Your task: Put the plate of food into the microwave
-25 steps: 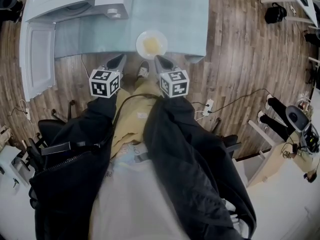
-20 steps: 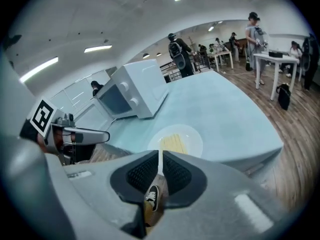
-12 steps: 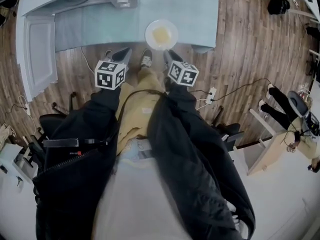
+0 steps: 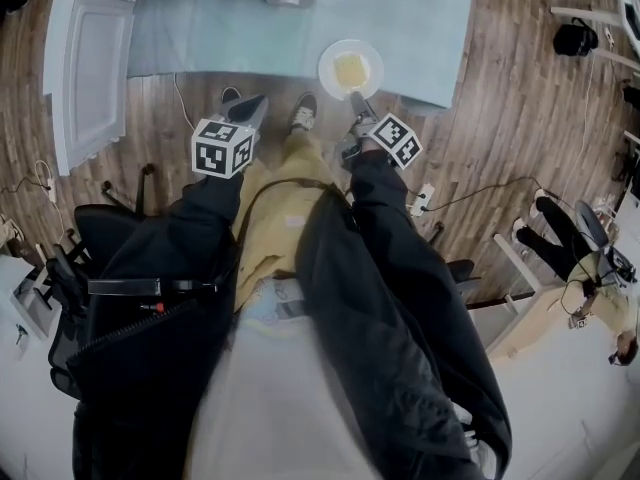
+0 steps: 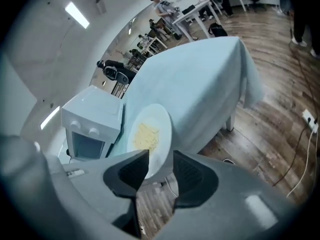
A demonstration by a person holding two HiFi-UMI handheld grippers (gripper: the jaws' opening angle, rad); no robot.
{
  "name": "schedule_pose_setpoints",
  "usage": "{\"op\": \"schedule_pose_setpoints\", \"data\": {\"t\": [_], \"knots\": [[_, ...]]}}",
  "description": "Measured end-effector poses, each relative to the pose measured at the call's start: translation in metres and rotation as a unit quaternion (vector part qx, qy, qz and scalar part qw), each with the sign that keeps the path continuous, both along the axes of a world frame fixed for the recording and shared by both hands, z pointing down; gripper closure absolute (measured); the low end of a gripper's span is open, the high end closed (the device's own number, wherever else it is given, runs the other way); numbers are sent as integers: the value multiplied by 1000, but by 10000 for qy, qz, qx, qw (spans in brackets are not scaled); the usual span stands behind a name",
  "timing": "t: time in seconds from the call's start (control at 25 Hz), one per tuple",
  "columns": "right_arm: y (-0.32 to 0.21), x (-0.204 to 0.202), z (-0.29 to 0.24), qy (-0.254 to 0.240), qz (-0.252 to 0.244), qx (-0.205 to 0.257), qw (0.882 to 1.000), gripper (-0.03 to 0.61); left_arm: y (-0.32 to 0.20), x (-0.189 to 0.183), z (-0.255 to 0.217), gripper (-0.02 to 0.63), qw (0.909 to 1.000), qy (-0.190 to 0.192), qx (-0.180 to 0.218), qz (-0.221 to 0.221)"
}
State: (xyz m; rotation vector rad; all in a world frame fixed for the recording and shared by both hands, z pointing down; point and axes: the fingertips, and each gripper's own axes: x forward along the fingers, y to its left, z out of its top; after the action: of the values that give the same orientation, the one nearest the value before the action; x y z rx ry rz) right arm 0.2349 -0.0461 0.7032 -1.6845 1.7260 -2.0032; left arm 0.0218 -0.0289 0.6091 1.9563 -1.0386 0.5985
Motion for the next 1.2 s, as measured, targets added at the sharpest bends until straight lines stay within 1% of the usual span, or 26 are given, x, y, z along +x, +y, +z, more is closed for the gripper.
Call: {"op": "schedule_pose_setpoints", "data": {"t": [0.2, 0.24, 0.28, 0.4, 0.52, 0.68, 0.76, 0.92, 1.04, 1.2], "knots": [[-7, -4, 7, -516, 276, 9, 9983, 440, 6, -6, 0, 615, 10000, 15, -11, -64], [-7, -5, 9, -588, 313, 6, 9978, 462, 7, -7, 0, 615, 10000, 14, -11, -80], [-7, -6, 10, -667, 353, 9, 9971, 502, 8, -9, 0, 615, 10000, 11, -11, -96], [-6, -8, 8, -1001, 560, 87, 9934, 522, 12, -13, -1, 615, 9999, 1, -14, -125], [-7, -7, 1, -1310, 709, 345, 9882, 548, 14, -15, 0, 615, 9999, 9, -24, -149], [-8, -9, -14, -1474, 815, 555, 9842, 571, 15, -20, 0, 615, 9998, 38, -27, -207], [-8, -11, -18, -1476, 761, 632, 9841, 572, 15, -22, -1, 615, 9997, 57, -19, -235], [-6, -23, -24, -1520, 428, 753, 9846, 571, 15, -31, -1, 615, 9994, 91, -4, -341], [-6, -43, -30, -1707, 174, 853, 9815, 571, 15, -42, -1, 615, 9989, 109, 2, -458], [-9, -80, -36, -1864, -244, 857, 9784, 572, 15, -60, -1, 615, 9978, 151, 22, -652]]}}
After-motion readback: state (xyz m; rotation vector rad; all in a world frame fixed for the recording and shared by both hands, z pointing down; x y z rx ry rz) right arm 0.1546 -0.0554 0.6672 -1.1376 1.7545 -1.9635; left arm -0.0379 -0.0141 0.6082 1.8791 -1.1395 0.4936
